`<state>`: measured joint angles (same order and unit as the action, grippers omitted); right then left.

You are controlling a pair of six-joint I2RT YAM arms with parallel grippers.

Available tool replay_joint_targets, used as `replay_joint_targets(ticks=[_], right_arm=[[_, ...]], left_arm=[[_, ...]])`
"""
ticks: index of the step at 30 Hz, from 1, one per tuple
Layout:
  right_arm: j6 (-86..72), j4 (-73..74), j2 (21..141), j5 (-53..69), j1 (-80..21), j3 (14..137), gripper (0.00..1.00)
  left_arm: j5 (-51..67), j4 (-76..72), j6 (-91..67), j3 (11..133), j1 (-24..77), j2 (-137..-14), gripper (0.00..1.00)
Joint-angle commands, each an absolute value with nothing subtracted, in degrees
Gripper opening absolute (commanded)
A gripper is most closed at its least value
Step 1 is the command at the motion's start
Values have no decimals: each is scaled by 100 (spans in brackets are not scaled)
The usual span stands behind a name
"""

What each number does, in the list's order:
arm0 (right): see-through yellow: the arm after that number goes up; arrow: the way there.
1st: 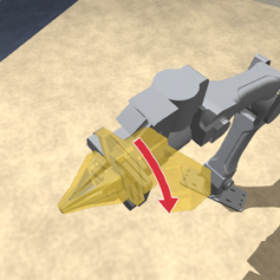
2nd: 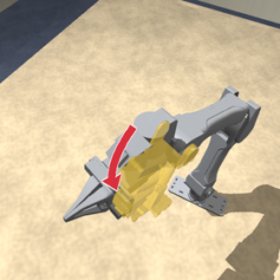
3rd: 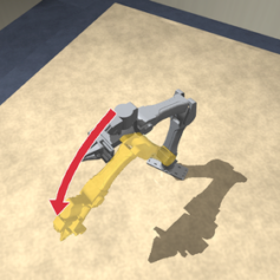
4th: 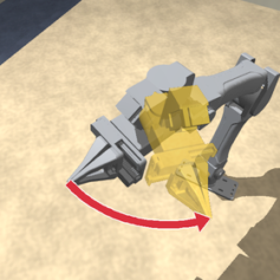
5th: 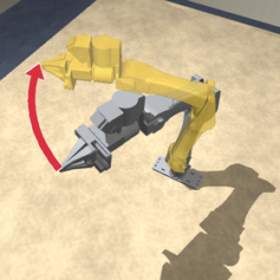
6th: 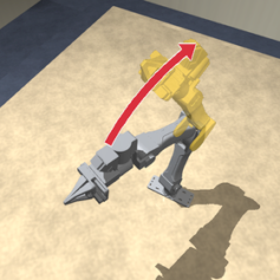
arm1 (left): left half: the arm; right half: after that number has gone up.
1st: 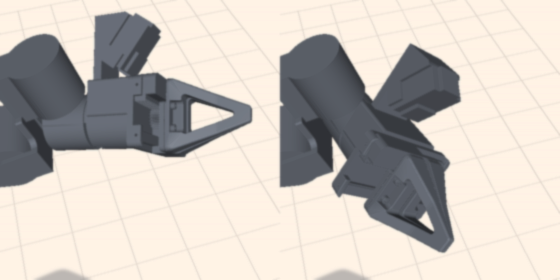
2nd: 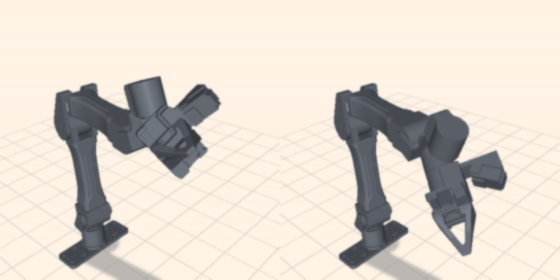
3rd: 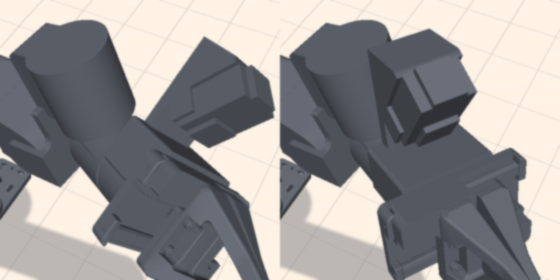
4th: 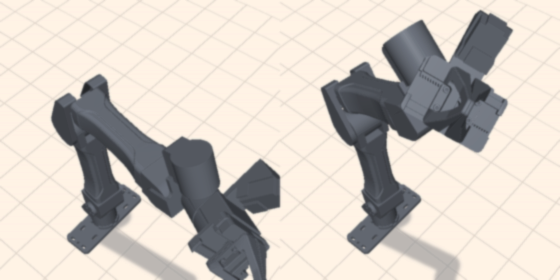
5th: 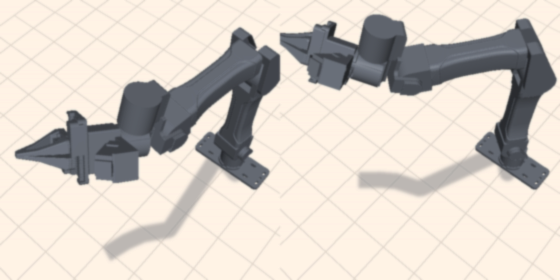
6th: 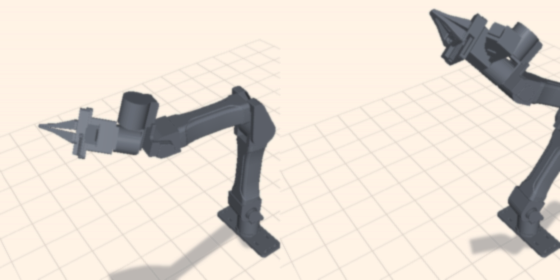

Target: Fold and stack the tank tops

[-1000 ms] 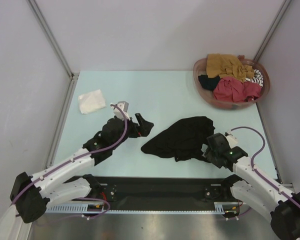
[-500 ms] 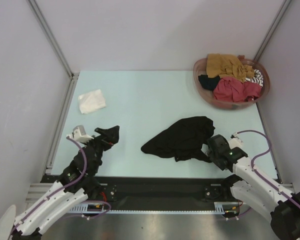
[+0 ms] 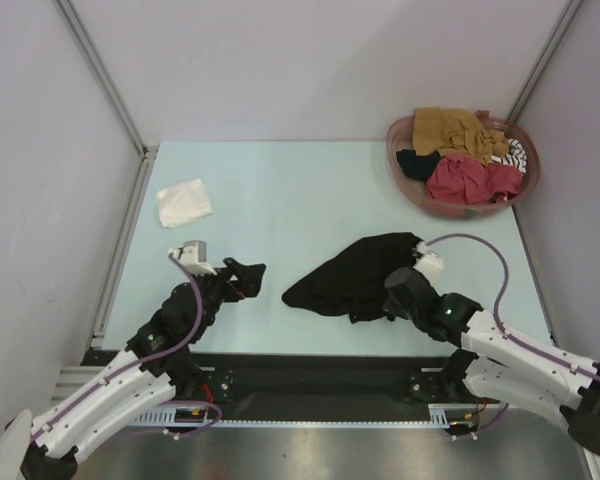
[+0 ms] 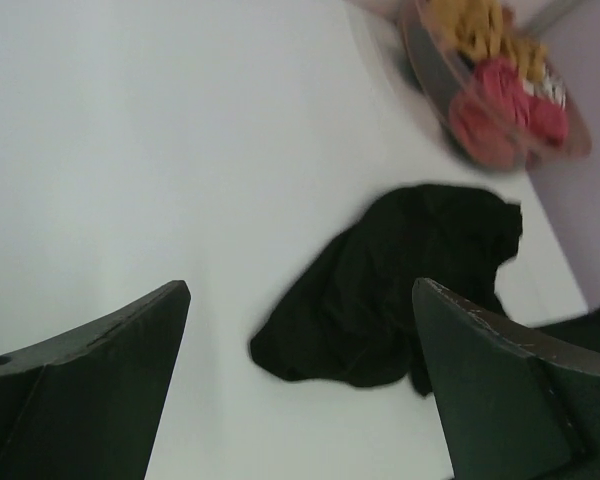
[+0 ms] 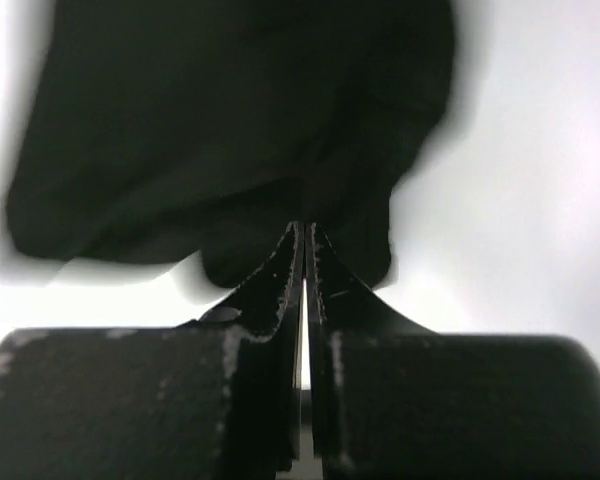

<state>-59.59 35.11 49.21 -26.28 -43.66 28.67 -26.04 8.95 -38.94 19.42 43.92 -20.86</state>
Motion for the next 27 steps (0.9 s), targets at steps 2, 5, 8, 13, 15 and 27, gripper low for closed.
replay_joint_targets(ticks=[2,5,8,13,15,27], right_arm=[[-4564,1330,5508,-2479,-5920,3786,0],[-3307,826,6316,-2451,-7143,4761,6],[-3112,1029,6347,-2734,-7392,5072,54],[-3357,738,5345,-1794,-6323,4159,62],[-3708,1227,4933,-1767,-5935,4017,62],[-4131,2513,3648,-573,-2684,3235,60]], left_arm=[[-617,27,-2892,2408,4438,-3214,100],[-360,-360,-2900,2303,4500,-3349,100],[-509,-317,-2962,2154,4500,-3069,100],[-299,-193,-2909,2206,4500,-3005,100],[-80,-219,-2883,2276,4500,-3225,100],[325,-941,-2277,2863,5089,-5342,100]])
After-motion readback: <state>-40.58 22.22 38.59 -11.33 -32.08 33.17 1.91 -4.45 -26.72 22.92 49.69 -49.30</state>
